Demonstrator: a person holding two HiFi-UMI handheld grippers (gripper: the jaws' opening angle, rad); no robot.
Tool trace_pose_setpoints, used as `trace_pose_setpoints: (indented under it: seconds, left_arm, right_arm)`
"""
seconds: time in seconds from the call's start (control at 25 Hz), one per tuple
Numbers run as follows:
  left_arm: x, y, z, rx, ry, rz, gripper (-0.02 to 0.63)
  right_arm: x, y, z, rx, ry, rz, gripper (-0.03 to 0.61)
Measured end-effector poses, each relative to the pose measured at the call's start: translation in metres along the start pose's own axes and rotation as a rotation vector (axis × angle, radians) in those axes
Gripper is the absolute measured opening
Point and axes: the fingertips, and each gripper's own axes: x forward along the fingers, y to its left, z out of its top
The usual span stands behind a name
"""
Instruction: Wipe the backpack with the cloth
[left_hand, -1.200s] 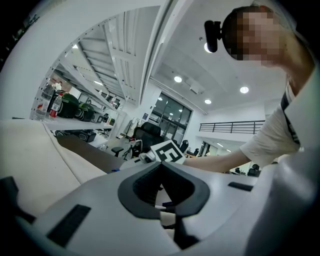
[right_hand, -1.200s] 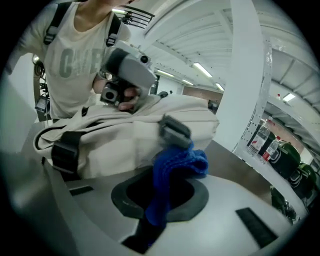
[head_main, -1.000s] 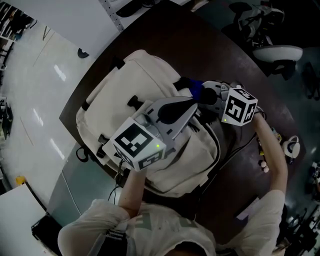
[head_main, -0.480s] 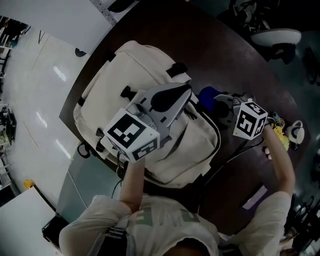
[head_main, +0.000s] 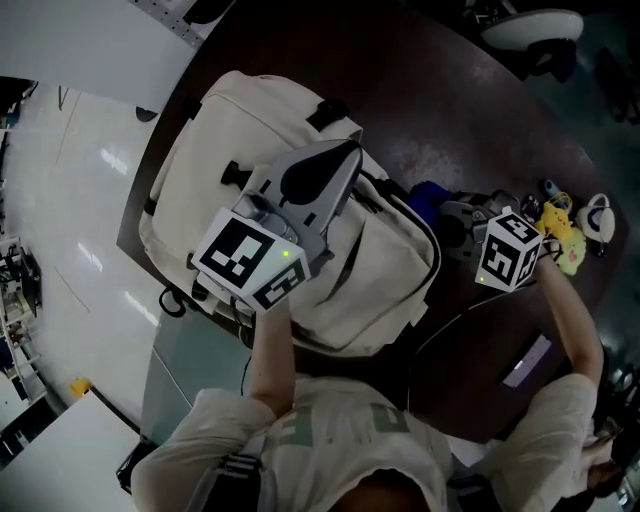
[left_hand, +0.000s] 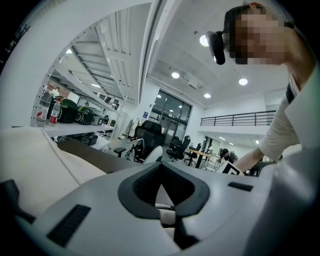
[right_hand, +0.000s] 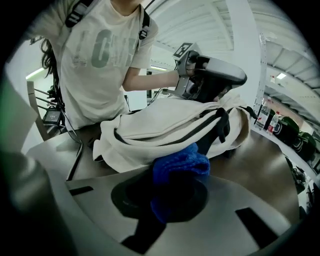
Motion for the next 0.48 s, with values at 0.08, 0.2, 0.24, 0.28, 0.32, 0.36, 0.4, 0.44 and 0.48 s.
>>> trace_pose_setpoints:
  seconds: [0.08,0.2,0.24,0.28,0.32,0.36,0.4,0.44,0.48]
  left_arm:
    - [0.0,-0.001,-0.002,0.022,0.009,0.01,0.003]
    - [0.002,-0.002,-0.003,0.031,0.013,0.013,0.003]
    - [0.001,-0.002,-0.002,0.028,0.012,0.011,0.003]
    - [0.001,-0.002,-0.002,0.025,0.01,0.008,0.003]
    - [0.001,-0.002,-0.002,0.021,0.009,0.006,0.003]
    - [0.0,-0.002,-0.001,0.019,0.008,0.002,0.003]
    - [0.0,-0.002,-0.001,0.017,0.007,-0.001,0.003]
    - [0.0,-0.002,-0.001,0.015,0.007,-0.003,0.003]
    - [0.0,-0.002,-0.002,0.013,0.005,-0.004,0.003]
  right_arm:
    - [0.0,0.007,0.0,0.018,0.0,-0.018,0.041]
    - [-0.004,0.016,-0.001,0.04,0.008,-0.047,0.041]
    - [-0.006,0.02,-0.001,0.049,0.013,-0.051,0.041]
    - [-0.008,0.024,-0.001,0.057,0.019,-0.055,0.041]
    - [-0.009,0.027,0.0,0.064,0.025,-0.06,0.041]
    - [-0.01,0.03,0.0,0.069,0.031,-0.066,0.041]
    - [-0.01,0.033,0.0,0.074,0.039,-0.071,0.041]
    - [-0.011,0.037,0.001,0.081,0.046,-0.075,0.041]
    - [-0.012,0.04,0.001,0.09,0.052,-0.08,0.041]
